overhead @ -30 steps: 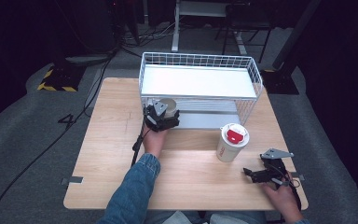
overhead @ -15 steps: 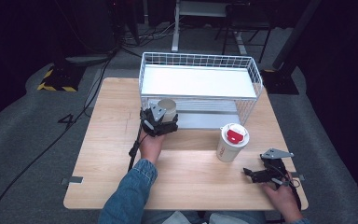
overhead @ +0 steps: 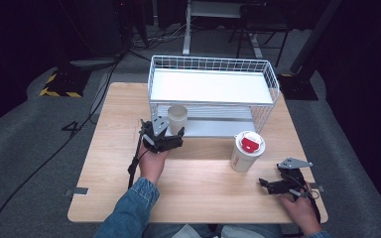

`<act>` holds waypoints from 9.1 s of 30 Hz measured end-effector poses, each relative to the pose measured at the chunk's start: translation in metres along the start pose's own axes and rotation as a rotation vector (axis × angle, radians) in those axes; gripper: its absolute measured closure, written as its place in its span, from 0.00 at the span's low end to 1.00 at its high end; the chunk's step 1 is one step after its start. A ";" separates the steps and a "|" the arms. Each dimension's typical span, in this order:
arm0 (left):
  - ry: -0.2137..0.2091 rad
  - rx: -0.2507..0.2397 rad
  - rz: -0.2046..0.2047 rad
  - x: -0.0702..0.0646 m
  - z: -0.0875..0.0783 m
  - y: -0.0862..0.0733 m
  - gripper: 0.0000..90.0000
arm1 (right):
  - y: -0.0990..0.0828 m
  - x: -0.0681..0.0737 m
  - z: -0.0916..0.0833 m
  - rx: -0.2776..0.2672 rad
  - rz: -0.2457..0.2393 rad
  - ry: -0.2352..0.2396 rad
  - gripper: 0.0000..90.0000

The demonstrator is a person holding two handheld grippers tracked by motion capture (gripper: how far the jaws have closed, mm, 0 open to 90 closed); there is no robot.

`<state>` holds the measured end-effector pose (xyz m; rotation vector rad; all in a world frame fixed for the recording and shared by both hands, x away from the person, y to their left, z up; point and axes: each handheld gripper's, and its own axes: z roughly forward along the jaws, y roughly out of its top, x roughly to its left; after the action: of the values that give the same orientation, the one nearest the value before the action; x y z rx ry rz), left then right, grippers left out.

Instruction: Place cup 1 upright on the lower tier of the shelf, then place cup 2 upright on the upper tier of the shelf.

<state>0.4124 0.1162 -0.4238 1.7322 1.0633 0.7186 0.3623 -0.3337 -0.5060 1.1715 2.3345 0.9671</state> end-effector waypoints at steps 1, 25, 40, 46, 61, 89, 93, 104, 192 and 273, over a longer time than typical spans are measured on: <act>-0.003 0.005 0.006 0.001 -0.004 0.000 0.12 | 0.000 0.000 0.000 0.000 0.000 0.000 0.00; -0.059 0.076 0.024 0.018 -0.085 -0.037 0.16 | 0.000 0.001 -0.001 0.001 0.014 -0.013 0.01; -0.107 0.187 0.030 0.025 -0.102 -0.065 0.16 | -0.004 0.001 -0.004 0.001 -0.002 0.006 0.00; -0.108 0.244 0.036 0.032 -0.105 -0.079 0.16 | -0.004 0.002 -0.004 0.002 -0.004 0.007 0.00; -0.117 0.418 0.052 0.045 -0.100 -0.111 0.16 | 0.000 0.007 -0.014 -0.024 -0.011 0.018 0.03; -0.120 0.429 0.043 0.051 -0.096 -0.128 0.11 | 0.010 0.018 -0.027 -0.069 -0.026 0.071 0.03; -0.119 0.430 0.040 0.052 -0.096 -0.127 0.11 | 0.017 0.019 -0.026 -0.092 -0.026 0.079 0.03; -0.113 0.428 0.039 0.052 -0.095 -0.127 0.11 | 0.042 0.028 -0.020 -0.160 -0.053 0.097 0.00; -0.106 0.457 0.030 0.052 -0.092 -0.127 0.00 | 0.076 0.049 0.022 -0.298 0.007 0.051 0.15; -0.057 0.451 -0.004 0.053 -0.088 -0.126 0.00 | 0.242 0.028 -0.078 -0.485 -0.054 0.125 0.15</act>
<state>0.3212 0.2214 -0.5064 2.1146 1.2558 0.4425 0.4367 -0.2415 -0.2791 0.8680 2.0333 1.5133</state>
